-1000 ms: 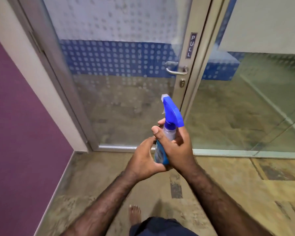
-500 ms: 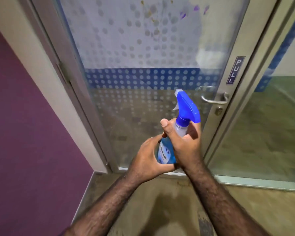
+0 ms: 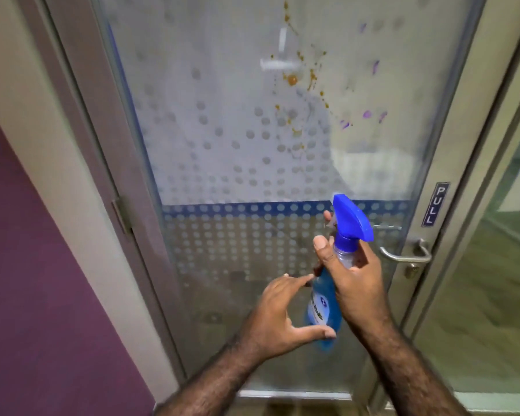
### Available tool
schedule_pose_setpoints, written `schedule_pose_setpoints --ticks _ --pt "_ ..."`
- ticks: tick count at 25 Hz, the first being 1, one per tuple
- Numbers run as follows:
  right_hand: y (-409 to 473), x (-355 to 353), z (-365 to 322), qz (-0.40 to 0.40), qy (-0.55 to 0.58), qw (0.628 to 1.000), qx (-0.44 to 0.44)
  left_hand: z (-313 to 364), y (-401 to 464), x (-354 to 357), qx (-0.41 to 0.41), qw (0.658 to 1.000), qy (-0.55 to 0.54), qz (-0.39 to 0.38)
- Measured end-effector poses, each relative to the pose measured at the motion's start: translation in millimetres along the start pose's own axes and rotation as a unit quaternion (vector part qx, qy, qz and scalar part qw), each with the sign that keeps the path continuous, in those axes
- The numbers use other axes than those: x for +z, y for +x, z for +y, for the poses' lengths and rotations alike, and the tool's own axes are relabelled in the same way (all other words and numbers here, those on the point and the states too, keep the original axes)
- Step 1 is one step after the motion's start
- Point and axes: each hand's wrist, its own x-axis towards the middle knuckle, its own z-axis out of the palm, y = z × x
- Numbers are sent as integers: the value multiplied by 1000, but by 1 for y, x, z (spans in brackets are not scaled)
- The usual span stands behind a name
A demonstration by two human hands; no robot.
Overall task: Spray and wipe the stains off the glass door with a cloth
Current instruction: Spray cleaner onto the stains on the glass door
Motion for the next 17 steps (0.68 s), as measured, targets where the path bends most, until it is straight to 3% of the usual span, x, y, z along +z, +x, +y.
schedule_pose_setpoints --ticks 4,8,12,17 --pt "30 18 -7 25 -36 999 -26 -50 81 -68 132 976 114 129" --pt "53 34 -20 38 -58 995 -67 -67 188 -160 205 902 276 259" --pt "71 46 -39 36 -76 993 -82 -56 266 -232 172 843 404 310" --pt "92 57 -59 20 -120 987 -109 -71 309 -258 92 830 466 292"
